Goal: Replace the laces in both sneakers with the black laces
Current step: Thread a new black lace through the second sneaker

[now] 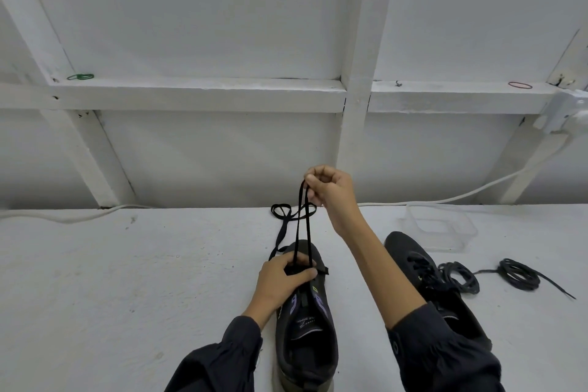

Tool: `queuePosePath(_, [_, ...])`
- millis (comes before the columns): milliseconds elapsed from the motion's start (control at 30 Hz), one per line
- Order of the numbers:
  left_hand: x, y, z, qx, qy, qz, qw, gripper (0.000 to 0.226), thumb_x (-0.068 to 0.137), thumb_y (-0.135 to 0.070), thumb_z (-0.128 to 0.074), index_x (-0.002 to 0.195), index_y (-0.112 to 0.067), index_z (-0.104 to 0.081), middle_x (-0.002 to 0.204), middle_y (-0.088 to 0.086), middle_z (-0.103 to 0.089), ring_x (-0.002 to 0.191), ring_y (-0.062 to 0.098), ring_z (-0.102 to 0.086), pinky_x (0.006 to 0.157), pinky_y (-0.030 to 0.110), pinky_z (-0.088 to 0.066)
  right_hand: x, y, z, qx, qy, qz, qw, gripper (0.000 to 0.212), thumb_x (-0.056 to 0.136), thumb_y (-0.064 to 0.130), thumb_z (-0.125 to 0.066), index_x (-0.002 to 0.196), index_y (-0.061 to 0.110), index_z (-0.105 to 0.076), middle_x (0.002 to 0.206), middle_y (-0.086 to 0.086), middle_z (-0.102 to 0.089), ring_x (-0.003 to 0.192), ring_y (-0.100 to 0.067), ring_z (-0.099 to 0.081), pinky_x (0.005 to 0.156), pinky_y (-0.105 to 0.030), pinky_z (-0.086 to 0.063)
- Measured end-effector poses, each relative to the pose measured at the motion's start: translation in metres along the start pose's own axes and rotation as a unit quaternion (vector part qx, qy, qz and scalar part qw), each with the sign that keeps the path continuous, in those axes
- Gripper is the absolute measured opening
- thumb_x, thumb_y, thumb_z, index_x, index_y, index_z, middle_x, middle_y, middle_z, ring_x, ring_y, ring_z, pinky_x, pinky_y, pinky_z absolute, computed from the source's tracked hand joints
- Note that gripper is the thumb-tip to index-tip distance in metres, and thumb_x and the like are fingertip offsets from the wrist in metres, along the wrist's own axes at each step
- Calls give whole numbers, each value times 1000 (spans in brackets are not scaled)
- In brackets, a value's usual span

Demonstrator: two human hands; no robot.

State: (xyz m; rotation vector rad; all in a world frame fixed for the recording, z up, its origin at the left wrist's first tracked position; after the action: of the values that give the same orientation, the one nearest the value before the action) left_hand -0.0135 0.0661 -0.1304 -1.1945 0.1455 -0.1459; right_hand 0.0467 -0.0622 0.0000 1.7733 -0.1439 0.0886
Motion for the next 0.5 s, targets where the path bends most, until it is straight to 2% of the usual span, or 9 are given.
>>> queuePosePath(100, [4, 0, -3, -15, 8, 23, 1000, 8, 80, -38, -76, 84, -32, -74, 91, -15, -73, 92, 2, -66, 90, 26, -51, 2, -20, 2, 29, 23, -32, 999, 10, 94, -4, -56, 90, 2, -63, 71, -11, -59, 56, -18, -52, 49, -19, -43])
queuePosePath(167, [5, 2, -3, -22, -1, 31, 999, 17, 81, -43, -73, 84, -27, -74, 89, -11, -73, 91, 6, -66, 89, 29, -51, 3, -30, 6, -5, 49, -50, 998, 16, 96, 1, -56, 109, 0, -66, 89, -9, -67, 70, -22, -63, 57, -23, -51])
queuePosePath(233, [5, 2, -4, -24, 1, 20, 1000, 31, 83, -45, -70, 86, -14, -71, 88, -2, -71, 88, 14, -65, 87, 33, -50, 4, -47, 23, -91, 31, -86, 992, 30, 99, 5, -52, 127, 7, -60, 111, -8, -65, 79, -22, -67, 61, -30, -57])
queuePosePath(267, [4, 0, -4, -25, 1, 14, 1000, 36, 84, -45, -69, 83, -9, -68, 83, 2, -68, 83, 17, -63, 82, 32, -49, 3, -57, 35, -181, 13, -113, 977, 31, 99, 9, -50, 130, 10, -58, 114, -8, -63, 78, -22, -66, 62, -35, -58])
queuePosePath(333, [3, -1, -3, -21, -3, 15, 1000, 39, 87, -39, -69, 67, -10, -54, 64, -5, -56, 66, 12, -52, 67, 26, -41, -6, -83, 56, -374, 29, -210, 903, 30, 99, 24, -52, 127, 12, -54, 106, -12, -64, 73, -24, -66, 62, -38, -58])
queuePosePath(400, [3, -2, -4, -7, -10, 15, 1000, 42, 88, -35, -68, 59, -19, -43, 56, -16, -47, 59, 3, -44, 60, 19, -33, -26, -107, 64, -425, 117, -334, 833, 44, 99, 41, -52, 124, 6, -47, 98, -19, -69, 67, -28, -68, 61, -36, -58])
queuePosePath(433, [4, -2, -4, 0, -14, 14, 1000, 41, 88, -35, -68, 58, -22, -42, 54, -18, -48, 58, 0, -44, 59, 18, -33, -35, -115, 64, -407, 144, -365, 825, 47, 99, 44, -51, 124, 5, -46, 95, -21, -70, 66, -28, -69, 62, -36, -58])
queuePosePath(500, [5, -1, -5, 3, -22, 10, 1000, 41, 88, -35, -68, 58, -23, -42, 55, -17, -48, 57, 1, -44, 59, 19, -33, -43, -118, 66, -355, 138, -365, 850, 42, 98, 37, -56, 127, 8, -48, 86, -18, -70, 63, -26, -69, 61, -34, -60])
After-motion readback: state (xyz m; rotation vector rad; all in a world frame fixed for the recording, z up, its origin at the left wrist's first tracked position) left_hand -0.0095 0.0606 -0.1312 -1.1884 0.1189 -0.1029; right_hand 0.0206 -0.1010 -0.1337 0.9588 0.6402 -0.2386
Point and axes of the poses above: each hand's wrist, its own x-axis towards the middle knuckle, its own z-axis out of the back of the hand, y = z × x, the point moved 6 cm from there along x, towards the middle knuckle
